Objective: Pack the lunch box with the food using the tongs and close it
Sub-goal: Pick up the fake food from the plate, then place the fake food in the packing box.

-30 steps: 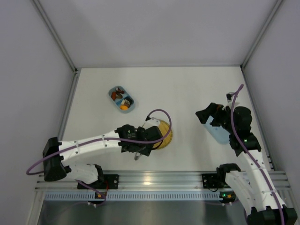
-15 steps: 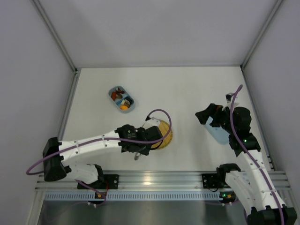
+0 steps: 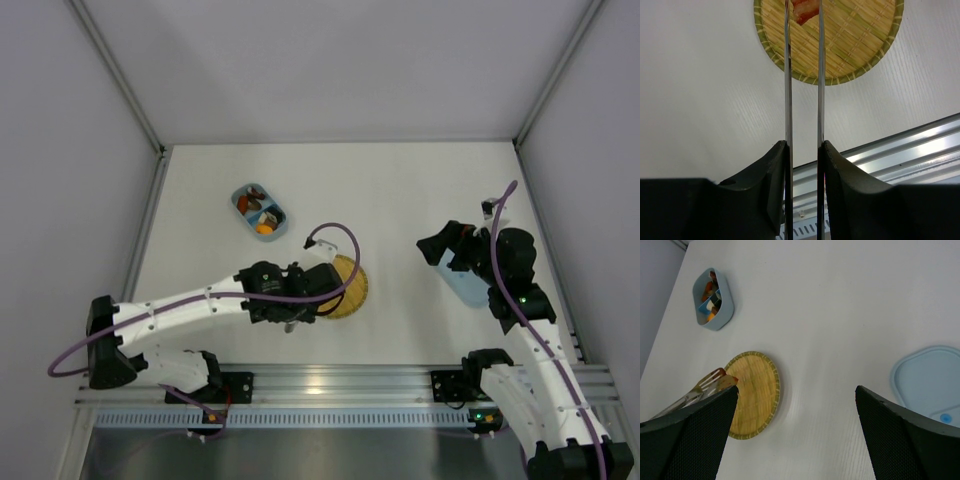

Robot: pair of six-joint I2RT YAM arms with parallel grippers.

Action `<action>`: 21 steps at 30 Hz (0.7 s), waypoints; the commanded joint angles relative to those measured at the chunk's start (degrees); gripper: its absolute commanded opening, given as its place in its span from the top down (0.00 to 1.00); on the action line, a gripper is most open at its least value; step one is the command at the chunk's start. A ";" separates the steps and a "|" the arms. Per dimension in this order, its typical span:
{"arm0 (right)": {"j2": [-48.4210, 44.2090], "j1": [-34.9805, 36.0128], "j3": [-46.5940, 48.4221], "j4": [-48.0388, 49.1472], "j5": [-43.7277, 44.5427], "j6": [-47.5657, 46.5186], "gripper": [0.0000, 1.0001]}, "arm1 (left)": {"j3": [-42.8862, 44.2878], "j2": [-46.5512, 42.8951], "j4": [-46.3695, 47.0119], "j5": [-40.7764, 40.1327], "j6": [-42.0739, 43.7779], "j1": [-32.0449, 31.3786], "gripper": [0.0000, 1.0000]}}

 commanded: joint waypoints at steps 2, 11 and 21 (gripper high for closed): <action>0.04 -0.89 1.10 0.19 -0.29 -0.77 0.01 | 3.47 -1.85 -2.78 -5.00 -1.15 -0.03 0.63; 0.57 -0.89 0.83 1.07 -0.99 -0.33 0.01 | 5.75 -4.40 0.28 -5.10 6.21 13.22 0.62; 1.71 -0.97 0.48 2.38 -2.13 0.11 0.00 | 9.18 -2.12 9.94 3.68 17.83 35.99 0.62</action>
